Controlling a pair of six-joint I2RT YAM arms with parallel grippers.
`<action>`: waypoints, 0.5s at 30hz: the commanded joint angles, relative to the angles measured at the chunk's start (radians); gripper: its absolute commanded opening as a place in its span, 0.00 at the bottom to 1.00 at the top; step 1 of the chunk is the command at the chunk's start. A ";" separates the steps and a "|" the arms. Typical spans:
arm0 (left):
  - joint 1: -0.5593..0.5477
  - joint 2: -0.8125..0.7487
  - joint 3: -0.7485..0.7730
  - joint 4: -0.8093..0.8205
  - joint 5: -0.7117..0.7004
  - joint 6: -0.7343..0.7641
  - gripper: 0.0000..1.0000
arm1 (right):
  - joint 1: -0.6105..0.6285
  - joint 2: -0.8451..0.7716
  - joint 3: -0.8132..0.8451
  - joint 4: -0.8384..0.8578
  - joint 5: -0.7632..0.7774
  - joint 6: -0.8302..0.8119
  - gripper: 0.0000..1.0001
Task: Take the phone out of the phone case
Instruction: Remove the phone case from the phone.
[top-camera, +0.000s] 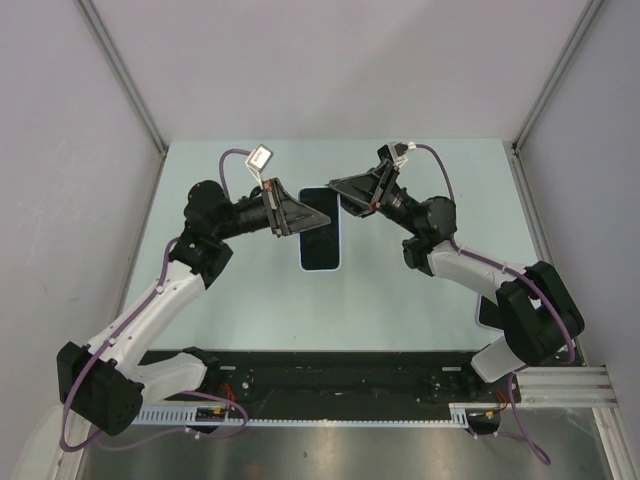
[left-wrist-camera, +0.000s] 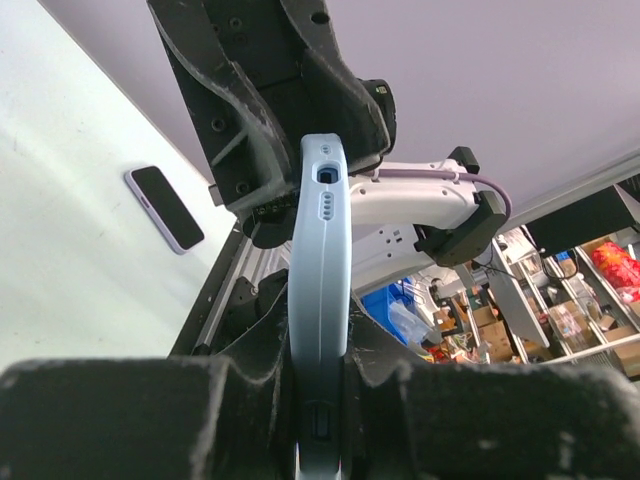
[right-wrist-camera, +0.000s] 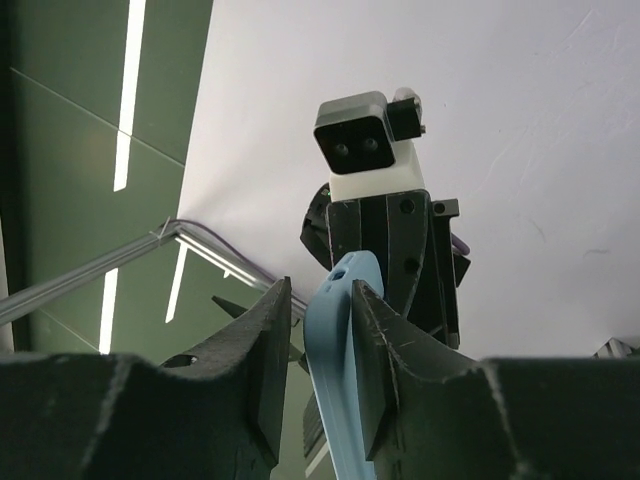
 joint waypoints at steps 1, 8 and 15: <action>-0.005 -0.021 0.014 0.070 0.038 -0.006 0.00 | -0.006 -0.034 0.042 0.053 0.032 -0.004 0.36; -0.002 -0.027 0.014 0.063 0.035 -0.005 0.00 | 0.009 -0.048 0.042 0.030 0.010 -0.024 0.15; 0.006 -0.032 0.016 0.061 0.033 -0.006 0.00 | 0.034 -0.066 0.042 -0.036 0.006 -0.080 0.42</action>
